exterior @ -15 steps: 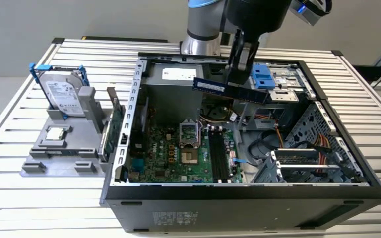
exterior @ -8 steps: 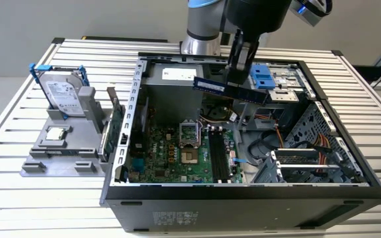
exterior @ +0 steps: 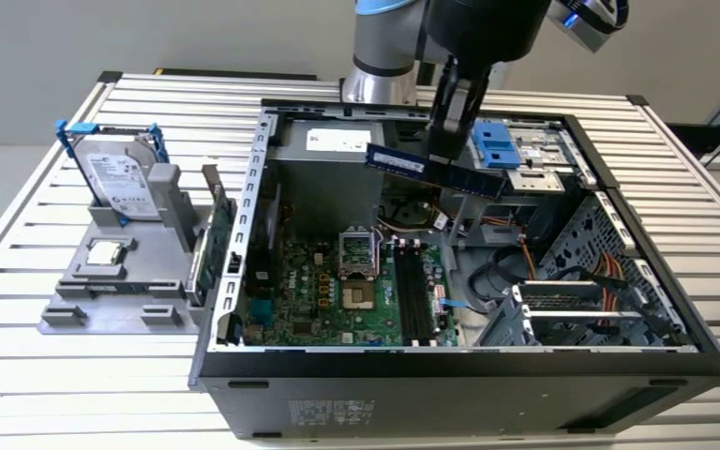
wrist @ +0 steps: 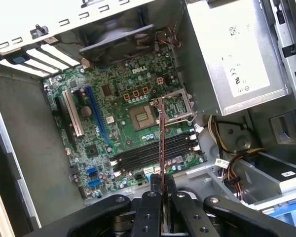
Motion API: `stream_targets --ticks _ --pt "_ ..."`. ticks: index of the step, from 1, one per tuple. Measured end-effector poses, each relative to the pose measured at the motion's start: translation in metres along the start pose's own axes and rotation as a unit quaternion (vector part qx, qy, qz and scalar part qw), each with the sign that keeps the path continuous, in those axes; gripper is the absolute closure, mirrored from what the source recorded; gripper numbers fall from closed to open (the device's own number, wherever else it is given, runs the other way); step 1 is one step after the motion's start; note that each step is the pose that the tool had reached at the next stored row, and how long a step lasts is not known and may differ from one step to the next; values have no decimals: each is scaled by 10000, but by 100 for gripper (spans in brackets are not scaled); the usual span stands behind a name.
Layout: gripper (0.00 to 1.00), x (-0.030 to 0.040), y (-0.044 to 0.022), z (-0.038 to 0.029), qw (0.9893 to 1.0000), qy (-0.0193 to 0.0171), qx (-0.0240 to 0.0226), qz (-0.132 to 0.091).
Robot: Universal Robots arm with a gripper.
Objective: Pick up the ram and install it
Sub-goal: 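Pick up the ram and move it above insertion slot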
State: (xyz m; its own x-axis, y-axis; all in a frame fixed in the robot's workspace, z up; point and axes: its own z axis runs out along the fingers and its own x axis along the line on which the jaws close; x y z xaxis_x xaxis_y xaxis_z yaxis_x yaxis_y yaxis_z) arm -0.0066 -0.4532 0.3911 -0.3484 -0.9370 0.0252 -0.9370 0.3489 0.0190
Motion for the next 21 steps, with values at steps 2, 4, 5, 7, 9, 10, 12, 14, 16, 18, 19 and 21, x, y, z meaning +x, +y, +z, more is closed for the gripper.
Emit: stream_targets --ticks 2,4,5,7,9,10,12,14,16,18,19,21 --pt "100 0 0 0 10000 -1 -1 43" --pt "100 0 0 0 10000 -2 -2 87" --pt "100 0 0 0 9999 -2 -3 108" --pt "100 0 0 0 9999 -3 -4 155" --pt "100 0 0 0 9998 -4 -5 206" --pt "100 0 0 0 9997 -5 -6 233" --pt "100 0 0 0 9996 -6 -7 294" --pt "100 0 0 0 9993 -7 -9 365" --pt "100 0 0 0 9991 -9 -11 431" --pt "100 0 0 0 9987 -10 -13 502" --pt "100 0 0 0 9984 -11 -14 558" --pt "100 0 0 0 9976 -13 -18 694"
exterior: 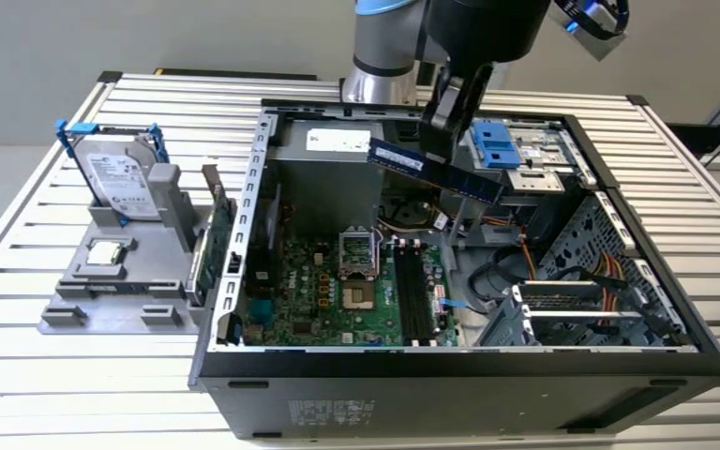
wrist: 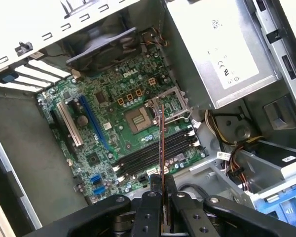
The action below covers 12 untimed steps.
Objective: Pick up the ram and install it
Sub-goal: 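Pick up the ram and move it above insertion slot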
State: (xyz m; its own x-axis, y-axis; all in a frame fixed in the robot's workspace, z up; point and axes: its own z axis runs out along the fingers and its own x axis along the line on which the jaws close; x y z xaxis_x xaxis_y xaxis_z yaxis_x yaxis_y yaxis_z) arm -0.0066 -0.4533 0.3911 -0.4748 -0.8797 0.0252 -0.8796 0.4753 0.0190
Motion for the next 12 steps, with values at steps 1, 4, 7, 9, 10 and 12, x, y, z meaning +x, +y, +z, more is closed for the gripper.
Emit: stream_targets --ticks 1,4,7,9,10,12 --pt "100 0 0 0 10000 -1 -2 71" --pt "100 0 0 1 9996 -6 -7 278" --pt "100 0 0 1 9989 -9 -12 474" --pt "100 0 0 1 9982 -11 -15 599" --pt "100 0 0 1 9978 -12 -16 656" --pt "100 0 0 1 9969 -15 -20 781"
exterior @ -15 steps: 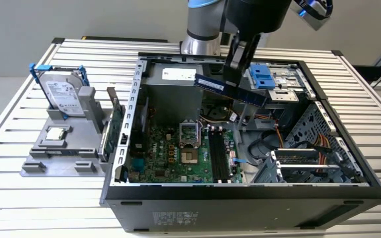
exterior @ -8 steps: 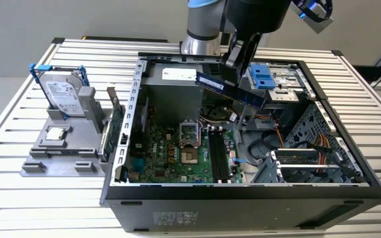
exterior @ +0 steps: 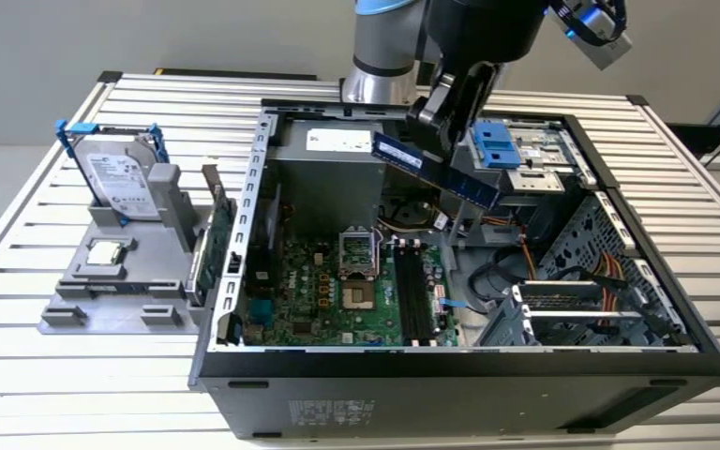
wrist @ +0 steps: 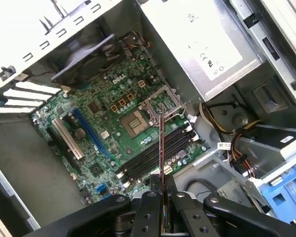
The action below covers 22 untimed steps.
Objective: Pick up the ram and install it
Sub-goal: 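Pick up the ram and move it above insertion slot, then insert the ram into the slot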
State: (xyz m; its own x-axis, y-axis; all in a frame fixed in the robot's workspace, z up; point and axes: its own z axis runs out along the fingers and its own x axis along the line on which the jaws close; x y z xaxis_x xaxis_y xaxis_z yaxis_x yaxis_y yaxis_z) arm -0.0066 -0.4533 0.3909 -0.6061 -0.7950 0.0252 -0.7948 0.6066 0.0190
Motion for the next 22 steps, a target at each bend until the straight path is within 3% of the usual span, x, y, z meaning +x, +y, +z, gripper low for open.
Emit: stream_targets --ticks 12,22 --pt "100 0 0 0 9984 -11 -14 565" --pt "100 0 0 0 9951 -19 -25 988"
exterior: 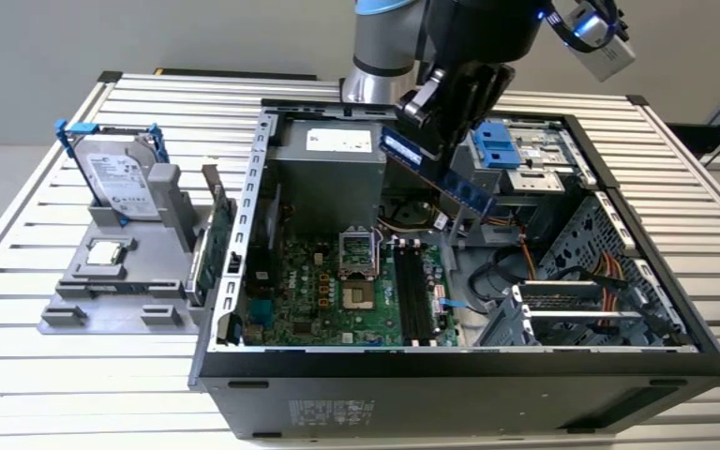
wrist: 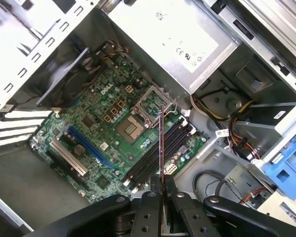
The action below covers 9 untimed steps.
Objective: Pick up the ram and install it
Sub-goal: 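Insert the ram into the slot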
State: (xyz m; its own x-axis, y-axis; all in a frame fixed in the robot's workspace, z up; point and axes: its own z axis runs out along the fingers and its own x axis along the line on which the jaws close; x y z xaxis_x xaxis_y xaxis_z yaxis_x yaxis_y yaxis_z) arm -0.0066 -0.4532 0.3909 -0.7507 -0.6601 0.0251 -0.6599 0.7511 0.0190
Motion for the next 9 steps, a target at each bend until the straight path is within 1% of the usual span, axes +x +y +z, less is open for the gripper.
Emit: stream_targets --ticks 5,9 --pt "100 0 0 0 9998 -4 -5 218" --pt "100 0 0 0 9992 -8 -10 400"
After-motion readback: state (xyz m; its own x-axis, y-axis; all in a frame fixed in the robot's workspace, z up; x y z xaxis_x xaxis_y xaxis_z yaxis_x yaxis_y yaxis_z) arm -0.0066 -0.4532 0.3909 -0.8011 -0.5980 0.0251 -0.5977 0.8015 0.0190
